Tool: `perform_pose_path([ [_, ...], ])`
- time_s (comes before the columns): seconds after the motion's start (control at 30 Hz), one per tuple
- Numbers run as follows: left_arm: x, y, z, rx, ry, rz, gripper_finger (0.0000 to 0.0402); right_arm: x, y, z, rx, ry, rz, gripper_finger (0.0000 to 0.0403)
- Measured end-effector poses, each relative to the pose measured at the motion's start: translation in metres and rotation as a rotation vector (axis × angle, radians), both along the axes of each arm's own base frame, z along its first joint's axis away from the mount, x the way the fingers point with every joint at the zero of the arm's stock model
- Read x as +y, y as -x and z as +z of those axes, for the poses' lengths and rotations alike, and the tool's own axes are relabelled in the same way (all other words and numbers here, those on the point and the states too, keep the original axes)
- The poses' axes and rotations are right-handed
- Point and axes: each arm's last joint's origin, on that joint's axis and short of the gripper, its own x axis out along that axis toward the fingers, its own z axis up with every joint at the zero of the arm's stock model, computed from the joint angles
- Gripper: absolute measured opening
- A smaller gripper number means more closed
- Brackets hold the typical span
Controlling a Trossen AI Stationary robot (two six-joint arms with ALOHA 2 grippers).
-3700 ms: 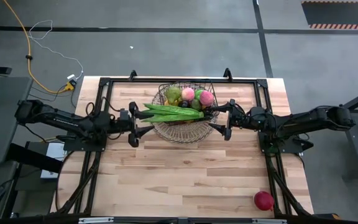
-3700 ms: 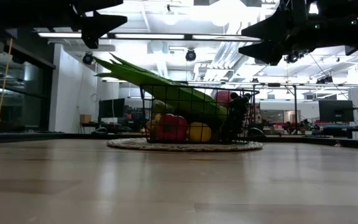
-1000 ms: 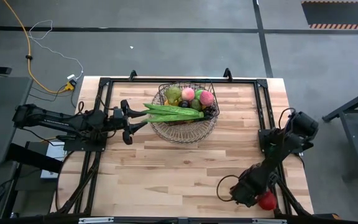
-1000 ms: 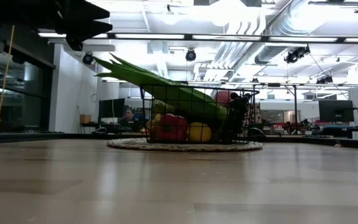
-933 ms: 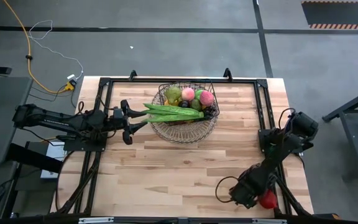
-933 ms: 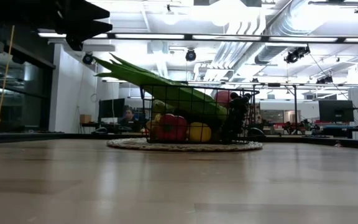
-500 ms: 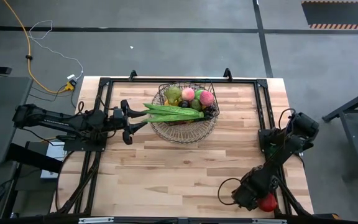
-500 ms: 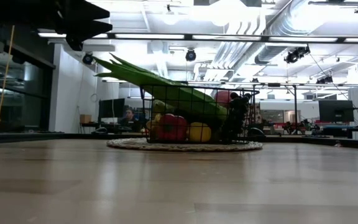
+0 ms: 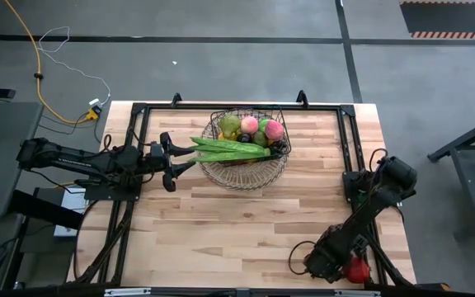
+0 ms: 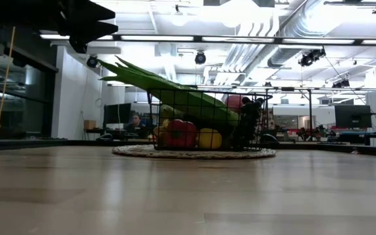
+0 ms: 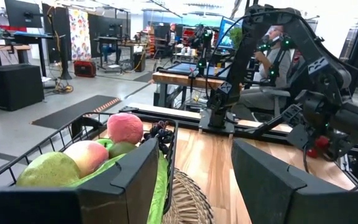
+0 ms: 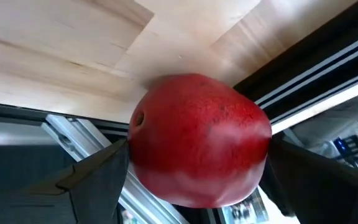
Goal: Build produce basket
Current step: Put the red pomegranate into the wire basket
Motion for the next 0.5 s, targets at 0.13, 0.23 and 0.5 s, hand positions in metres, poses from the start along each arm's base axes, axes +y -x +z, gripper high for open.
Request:
perform_pose_path([
  [0.13, 0.0, 0.0, 0.0, 0.0, 0.0, 0.0, 0.0191, 0.0008, -0.0003, -0.0034, 0.008, -0.02, 0.022, 0.0369],
  [0.23, 0.0, 0.0, 0.0, 0.0, 0.0, 0.0, 0.0191, 0.0004, -0.0003, -0.0028, 0.005, -0.02, 0.023, 0.0369],
  [0.5, 0.0, 0.0001, 0.0001, -0.001, 0.0, 0.0, 0.0192, 0.0011, -0.0001, -0.0027, 0.02, -0.041, 0.021, 0.034],
])
